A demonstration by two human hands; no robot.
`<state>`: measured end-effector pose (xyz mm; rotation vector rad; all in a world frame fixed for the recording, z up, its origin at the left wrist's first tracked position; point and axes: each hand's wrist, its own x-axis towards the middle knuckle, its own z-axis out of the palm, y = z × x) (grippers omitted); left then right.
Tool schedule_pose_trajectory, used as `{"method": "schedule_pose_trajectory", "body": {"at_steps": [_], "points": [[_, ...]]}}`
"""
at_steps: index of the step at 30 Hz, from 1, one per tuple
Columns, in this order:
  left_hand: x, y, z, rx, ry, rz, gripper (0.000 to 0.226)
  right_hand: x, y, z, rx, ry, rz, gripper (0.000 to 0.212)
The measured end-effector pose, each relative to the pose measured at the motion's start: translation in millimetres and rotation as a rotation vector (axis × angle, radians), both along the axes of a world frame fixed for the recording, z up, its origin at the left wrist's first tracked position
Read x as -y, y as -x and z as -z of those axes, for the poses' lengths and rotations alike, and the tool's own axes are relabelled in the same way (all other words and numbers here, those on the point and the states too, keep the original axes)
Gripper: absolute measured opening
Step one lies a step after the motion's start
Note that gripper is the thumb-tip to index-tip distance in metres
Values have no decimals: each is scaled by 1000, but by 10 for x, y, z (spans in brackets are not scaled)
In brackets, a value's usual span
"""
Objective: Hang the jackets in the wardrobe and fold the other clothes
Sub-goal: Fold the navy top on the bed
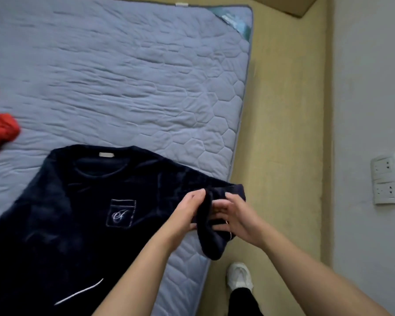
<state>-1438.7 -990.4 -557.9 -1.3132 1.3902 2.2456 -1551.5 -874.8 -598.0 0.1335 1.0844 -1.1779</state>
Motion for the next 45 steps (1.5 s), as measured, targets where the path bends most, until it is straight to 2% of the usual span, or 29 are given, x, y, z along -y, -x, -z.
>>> {"method": "schedule_pose_trajectory", "body": {"at_steps": [1,3,4,6,8,9,12,14,16,18,20,21,25,30,32,38,41,45], "points": [[93,-224,-45,9,56,-58,49,138,-205,-59,33,6,-19,53],[280,-698,-100,66,216,-181,20,412,-643,-150,116,20,-20,55],[395,-951,-124,126,282,-278,13,545,-857,-191,142,13,-3,54],[720,-1511,-206,244,375,-517,17,773,-1226,-264,97,-32,28,47],[1111,-2159,-296,354,508,-689,15,941,-1515,-295,-45,-111,0,39],[1317,-2506,-328,449,586,-688,17,1007,-1641,-290,-105,-154,-31,37],[1759,-3429,-300,841,737,-411,59,1107,-1934,-213,-235,-287,-133,33],[1826,-3811,-197,923,805,-217,67,1140,-2063,-118,-354,-356,-207,25],[1746,-3956,21,873,803,-115,55,1156,-2111,18,-485,-381,-295,20],[1562,-3904,271,778,717,-82,35,1183,-2076,181,-664,-379,-438,18],[1336,-3704,526,690,564,-128,12,1268,-1950,369,-913,-351,-632,16],[1217,-3563,664,641,447,-177,8,1336,-1859,457,-1026,-341,-713,14],[833,-2842,1168,441,40,-318,16,1739,-1387,768,-1320,-257,-775,28],[670,-2007,1558,174,-288,-729,18,2380,-842,973,-1426,-86,-883,58],[659,-1776,1672,100,-364,-838,10,2581,-688,1059,-1463,-38,-971,62],[676,-1493,1843,108,-369,-865,14,2846,-447,1250,-1492,-86,-1184,57],[697,-1419,1859,148,-295,-826,22,2891,-298,1237,-1521,-103,-1332,44],[637,-1253,1876,234,-184,-784,21,2881,-109,1204,-1540,-62,-1515,29]]}}
